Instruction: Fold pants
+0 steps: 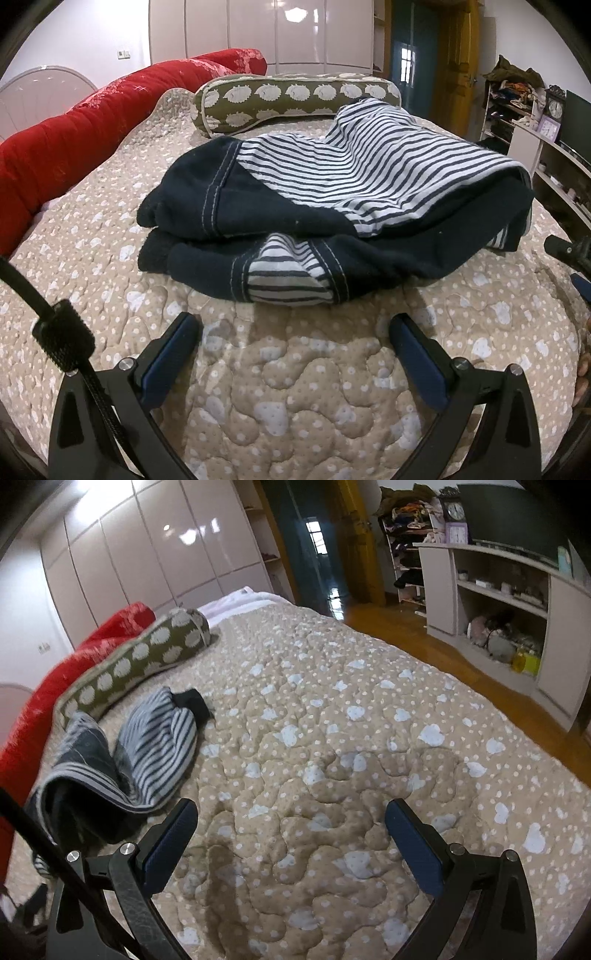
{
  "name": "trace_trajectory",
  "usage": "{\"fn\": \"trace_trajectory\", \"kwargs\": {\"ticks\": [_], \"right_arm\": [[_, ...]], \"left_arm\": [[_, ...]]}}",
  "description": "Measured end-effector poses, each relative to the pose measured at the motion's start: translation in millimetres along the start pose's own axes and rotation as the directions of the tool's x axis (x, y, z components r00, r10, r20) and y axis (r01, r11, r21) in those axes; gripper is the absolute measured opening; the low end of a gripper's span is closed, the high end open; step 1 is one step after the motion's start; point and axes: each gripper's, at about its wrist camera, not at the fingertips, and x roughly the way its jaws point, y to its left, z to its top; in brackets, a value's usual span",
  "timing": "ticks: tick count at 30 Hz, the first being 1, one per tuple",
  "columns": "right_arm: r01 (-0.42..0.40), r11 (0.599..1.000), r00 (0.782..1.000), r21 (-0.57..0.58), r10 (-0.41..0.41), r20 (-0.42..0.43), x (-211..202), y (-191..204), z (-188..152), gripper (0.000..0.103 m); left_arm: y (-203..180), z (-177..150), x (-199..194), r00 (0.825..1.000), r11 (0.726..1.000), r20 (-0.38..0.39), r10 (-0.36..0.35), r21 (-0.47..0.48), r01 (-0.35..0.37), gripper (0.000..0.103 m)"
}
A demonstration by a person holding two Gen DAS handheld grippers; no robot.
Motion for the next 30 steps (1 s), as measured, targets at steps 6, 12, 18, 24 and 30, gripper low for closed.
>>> {"fn": "trace_trajectory", "kwargs": {"ticks": [6,12,18,24,30], "right_arm": [[-0.005,1.0,1.0,0.004,0.005,0.001,0,2,1,0.102],[-0.032,0.999,0.999,0.025,0.032,0.012,1,4,3,0.102],[-0.037,0.999,0.999,0.028,0.037,0.015,-1,-1,1,0.102],[-0.031,0.999,0.999,0.024,0.031,0.011,-2,-3,0,0.103],[-0.004,1.0,1.0,0.006,0.004,-0.006,2,0,-1,0.103]], "left_arm": [[-2,-2,-1,1.0,1.0,0.008,0.001,-0.002,-0.001,0.103],[-2,-4,-1,1.0,1.0,0.01,0.003,0.0,-0.003,0.103],[-2,-4,-2,1.0,1.0,0.012,0.002,0.0,-0.002,0.103],[-2,-4,-2,1.0,1.0,0.014,0.001,-0.002,-0.001,0.103],[-2,-4,-2,1.0,1.0,0.013,0.003,-0.001,-0.003,0.103]]}}
